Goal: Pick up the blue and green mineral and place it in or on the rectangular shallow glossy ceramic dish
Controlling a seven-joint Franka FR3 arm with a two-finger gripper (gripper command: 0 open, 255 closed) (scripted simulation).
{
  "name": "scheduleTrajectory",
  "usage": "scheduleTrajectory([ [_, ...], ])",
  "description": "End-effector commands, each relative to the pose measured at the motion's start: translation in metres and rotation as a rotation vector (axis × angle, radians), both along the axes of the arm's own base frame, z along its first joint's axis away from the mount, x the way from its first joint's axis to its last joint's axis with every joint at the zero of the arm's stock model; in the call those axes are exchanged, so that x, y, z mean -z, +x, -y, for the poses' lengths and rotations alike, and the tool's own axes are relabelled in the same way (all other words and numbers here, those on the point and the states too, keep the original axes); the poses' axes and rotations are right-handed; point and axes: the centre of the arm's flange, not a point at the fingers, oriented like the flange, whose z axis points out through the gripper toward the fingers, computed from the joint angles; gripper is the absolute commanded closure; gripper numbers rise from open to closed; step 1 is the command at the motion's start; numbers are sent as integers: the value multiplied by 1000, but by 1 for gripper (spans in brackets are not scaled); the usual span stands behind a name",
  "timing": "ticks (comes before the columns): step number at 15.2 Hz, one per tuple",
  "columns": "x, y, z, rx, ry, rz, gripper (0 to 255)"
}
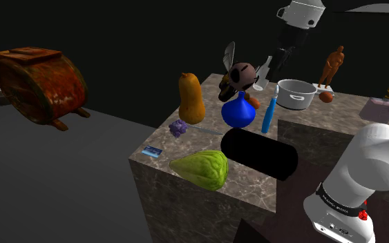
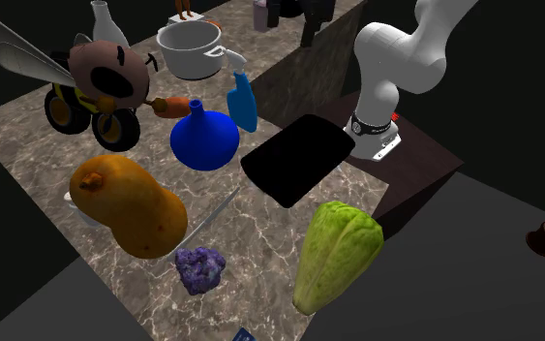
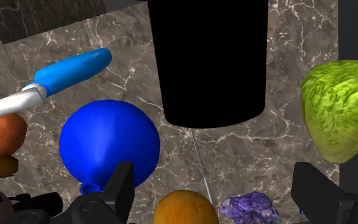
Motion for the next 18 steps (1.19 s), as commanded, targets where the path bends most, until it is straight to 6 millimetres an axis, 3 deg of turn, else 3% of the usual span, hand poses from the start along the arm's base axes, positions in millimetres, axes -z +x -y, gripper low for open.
scheduleTrajectory([
  [1, 0, 0, 0, 0, 0, 0, 0],
  [10, 74, 79, -45, 276, 115, -45, 0],
  [18, 138, 155, -73, 522, 218, -85, 0],
])
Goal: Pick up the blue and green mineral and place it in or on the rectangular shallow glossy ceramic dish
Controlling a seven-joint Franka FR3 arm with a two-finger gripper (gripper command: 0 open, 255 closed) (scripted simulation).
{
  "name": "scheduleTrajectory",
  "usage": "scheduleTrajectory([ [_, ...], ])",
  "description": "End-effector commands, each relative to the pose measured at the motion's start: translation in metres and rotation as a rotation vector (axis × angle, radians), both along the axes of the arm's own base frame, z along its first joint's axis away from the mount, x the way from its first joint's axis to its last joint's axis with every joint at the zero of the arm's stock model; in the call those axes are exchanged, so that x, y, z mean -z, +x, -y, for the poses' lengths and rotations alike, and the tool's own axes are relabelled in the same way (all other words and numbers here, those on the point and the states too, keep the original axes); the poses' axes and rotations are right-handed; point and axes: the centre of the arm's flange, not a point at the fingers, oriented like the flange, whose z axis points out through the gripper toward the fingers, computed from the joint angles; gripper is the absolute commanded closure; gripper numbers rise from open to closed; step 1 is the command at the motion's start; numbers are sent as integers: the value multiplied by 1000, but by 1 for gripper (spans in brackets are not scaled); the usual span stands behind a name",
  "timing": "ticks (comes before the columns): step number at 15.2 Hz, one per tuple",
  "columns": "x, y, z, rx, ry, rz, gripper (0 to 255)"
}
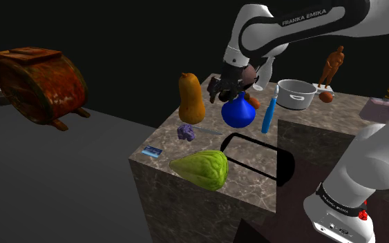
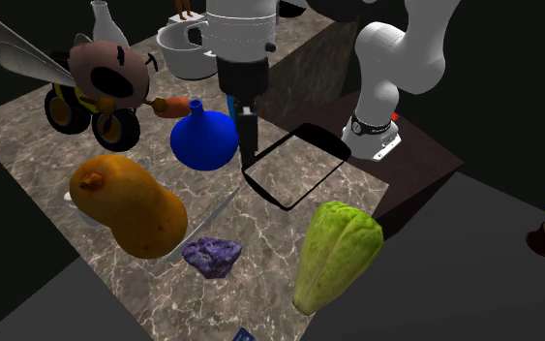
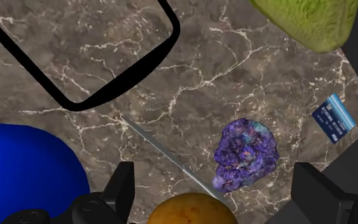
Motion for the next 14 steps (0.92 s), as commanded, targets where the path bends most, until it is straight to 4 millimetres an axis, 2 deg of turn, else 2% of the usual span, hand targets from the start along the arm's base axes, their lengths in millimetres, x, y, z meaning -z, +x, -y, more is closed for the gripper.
scheduleTrajectory([
  [1, 17, 16, -4, 65, 27, -10, 0],
  [7, 66, 75, -16, 250, 104, -40, 0],
  [14, 125, 144, -20, 464, 193, -75, 0],
])
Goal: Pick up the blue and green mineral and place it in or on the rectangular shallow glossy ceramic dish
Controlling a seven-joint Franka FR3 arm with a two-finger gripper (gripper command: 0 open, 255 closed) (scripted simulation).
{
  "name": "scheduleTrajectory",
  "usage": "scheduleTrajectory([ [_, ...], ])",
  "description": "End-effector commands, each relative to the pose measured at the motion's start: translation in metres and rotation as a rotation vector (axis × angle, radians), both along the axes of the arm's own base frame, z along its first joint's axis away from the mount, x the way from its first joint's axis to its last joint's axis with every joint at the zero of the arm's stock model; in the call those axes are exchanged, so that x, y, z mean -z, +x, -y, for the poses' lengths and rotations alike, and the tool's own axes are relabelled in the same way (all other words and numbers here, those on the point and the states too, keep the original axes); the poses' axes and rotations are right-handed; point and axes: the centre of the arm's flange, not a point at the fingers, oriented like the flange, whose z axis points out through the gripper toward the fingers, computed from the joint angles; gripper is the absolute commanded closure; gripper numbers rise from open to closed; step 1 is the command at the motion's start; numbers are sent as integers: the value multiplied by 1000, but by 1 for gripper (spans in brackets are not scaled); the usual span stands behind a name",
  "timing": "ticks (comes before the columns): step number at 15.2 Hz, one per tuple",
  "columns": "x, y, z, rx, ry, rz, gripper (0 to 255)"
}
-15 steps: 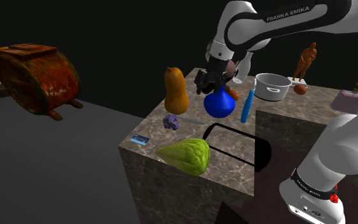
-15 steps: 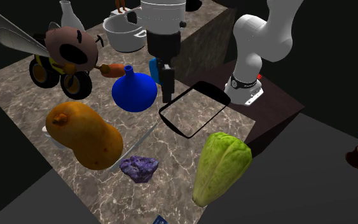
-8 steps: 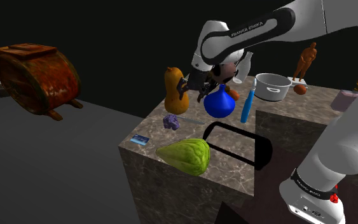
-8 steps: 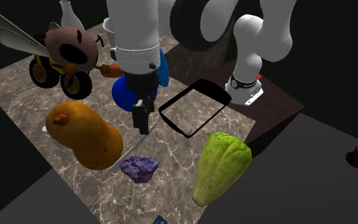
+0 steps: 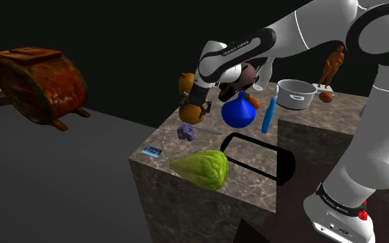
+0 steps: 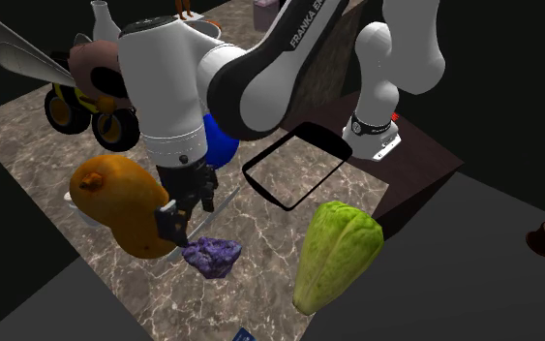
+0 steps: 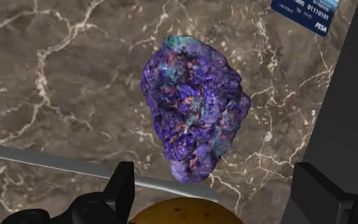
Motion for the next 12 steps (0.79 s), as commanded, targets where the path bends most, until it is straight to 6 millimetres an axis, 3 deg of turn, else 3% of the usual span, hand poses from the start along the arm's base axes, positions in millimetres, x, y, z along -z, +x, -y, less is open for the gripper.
scheduleTrajectory([
  [1, 18, 20, 3, 64, 26, -10, 0],
  [3, 34, 38, 3, 121, 50, -20, 0],
  [12, 72, 45, -8, 121, 50, -20, 0],
])
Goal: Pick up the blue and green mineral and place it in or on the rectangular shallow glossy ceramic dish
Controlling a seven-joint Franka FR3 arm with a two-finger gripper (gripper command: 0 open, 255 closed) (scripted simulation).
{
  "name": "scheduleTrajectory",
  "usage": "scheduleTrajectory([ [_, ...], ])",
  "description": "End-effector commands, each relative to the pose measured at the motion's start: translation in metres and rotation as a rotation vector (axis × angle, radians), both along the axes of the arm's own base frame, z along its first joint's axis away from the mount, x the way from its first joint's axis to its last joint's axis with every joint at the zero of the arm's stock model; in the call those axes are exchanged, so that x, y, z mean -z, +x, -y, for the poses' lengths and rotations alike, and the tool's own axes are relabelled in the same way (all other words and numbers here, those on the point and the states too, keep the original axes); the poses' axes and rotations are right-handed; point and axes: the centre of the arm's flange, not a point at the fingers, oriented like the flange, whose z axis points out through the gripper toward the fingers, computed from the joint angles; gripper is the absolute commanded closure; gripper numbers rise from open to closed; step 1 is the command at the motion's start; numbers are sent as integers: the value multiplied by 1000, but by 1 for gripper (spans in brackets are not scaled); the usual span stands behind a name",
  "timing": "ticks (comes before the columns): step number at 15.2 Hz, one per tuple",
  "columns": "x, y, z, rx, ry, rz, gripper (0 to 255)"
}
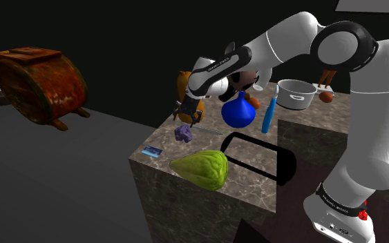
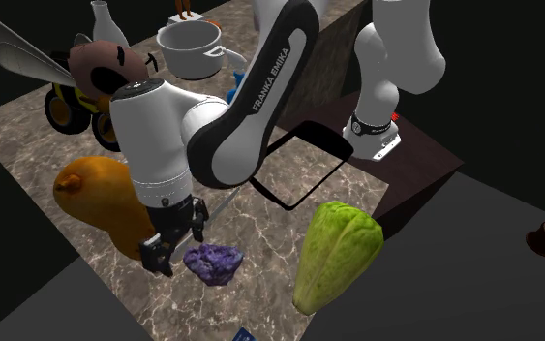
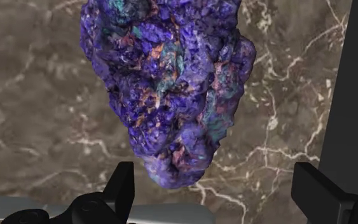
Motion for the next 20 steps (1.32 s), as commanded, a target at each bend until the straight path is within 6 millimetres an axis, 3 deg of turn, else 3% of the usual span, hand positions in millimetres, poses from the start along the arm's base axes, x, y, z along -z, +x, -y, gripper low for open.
scheduleTrajectory([
  [1, 4, 1, -1, -1, 0, -3, 0],
  [6, 4, 1, -1, -1, 0, -3, 0],
  [7, 5, 1, -1, -1, 0, -3, 255],
  [17, 2, 3, 0, 1, 0, 5, 255],
  [18, 2, 3, 0, 1, 0, 5, 0],
  [20, -10, 3, 2, -299, 72, 4, 0],
])
